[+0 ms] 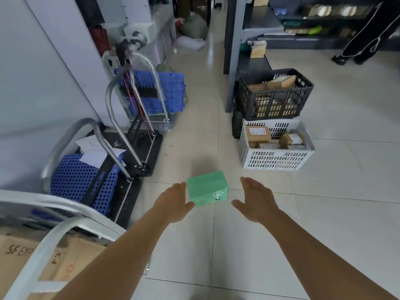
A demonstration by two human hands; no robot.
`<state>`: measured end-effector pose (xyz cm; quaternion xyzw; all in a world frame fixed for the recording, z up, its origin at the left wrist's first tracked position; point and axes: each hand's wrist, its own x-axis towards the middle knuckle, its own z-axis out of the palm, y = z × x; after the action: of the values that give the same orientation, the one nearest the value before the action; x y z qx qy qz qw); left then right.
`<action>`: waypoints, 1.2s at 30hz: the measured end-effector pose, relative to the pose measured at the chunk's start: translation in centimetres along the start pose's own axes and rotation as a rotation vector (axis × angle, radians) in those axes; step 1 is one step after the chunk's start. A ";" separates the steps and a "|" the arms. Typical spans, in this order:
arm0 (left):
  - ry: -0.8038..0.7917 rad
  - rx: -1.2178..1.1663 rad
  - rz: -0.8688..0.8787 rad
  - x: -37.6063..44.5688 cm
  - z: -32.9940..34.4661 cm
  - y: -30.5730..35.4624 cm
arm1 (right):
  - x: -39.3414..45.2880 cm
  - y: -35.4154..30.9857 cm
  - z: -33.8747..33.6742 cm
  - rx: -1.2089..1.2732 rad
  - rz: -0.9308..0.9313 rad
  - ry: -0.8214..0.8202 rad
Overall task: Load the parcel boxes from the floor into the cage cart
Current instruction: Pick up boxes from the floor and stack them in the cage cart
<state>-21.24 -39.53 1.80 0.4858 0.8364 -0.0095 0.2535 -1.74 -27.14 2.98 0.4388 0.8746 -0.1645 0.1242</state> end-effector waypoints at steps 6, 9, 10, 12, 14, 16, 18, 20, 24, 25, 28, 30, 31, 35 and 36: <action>-0.017 -0.030 -0.068 8.1 -0.4 -0.1 | 8.7 2.7 -0.1 0.012 -0.002 -0.052; -0.035 -0.048 -0.129 12.6 -0.3 0.1 | 14.0 4.4 -0.1 -0.003 -0.031 -0.079; -0.043 -0.055 -0.152 14.2 -0.2 0.3 | 15.9 5.1 -0.1 -0.008 -0.043 -0.090; -0.066 -0.063 -0.194 17.1 0.2 0.6 | 19.7 6.4 -0.2 -0.020 -0.066 -0.112; -0.089 -0.063 -0.232 19.9 0.9 0.8 | 23.3 7.6 0.0 -0.041 -0.090 -0.121; -0.105 -0.053 -0.266 22.7 1.8 0.7 | 26.8 8.6 0.6 -0.061 -0.122 -0.122; -0.113 -0.058 -0.300 25.2 3.0 0.2 | 30.0 9.5 1.9 -0.081 -0.151 -0.121; -0.117 -0.070 -0.332 27.7 4.6 -0.5 | 33.0 10.2 3.7 -0.095 -0.164 -0.131; -0.124 -0.083 -0.384 32.2 9.0 -2.5 | 38.1 11.2 8.8 -0.089 -0.149 -0.165; -0.128 -0.093 -0.390 33.3 10.3 -3.1 | 39.1 11.4 10.3 -0.085 -0.142 -0.173; -0.133 -0.124 -0.408 36.6 15.0 -4.8 | 42.2 11.9 15.4 -0.063 -0.120 -0.195; -0.134 -0.155 -0.427 38.7 18.2 -5.9 | 44.0 12.2 19.2 -0.051 -0.103 -0.218; -0.135 -0.171 -0.437 39.7 19.7 -6.3 | 44.9 12.4 21.0 -0.044 -0.096 -0.227; -0.130 -0.228 -0.471 43.5 25.9 -8.3 | 47.9 13.0 28.1 0.032 -0.037 -0.275; -0.126 -0.244 -0.477 44.3 27.4 -8.7 | 48.5 13.2 29.7 0.061 -0.016 -0.280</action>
<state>-34.71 -15.51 -43.31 0.2393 0.9048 0.0018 0.3523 -17.22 3.77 -44.11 0.4081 0.8468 -0.2518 0.2302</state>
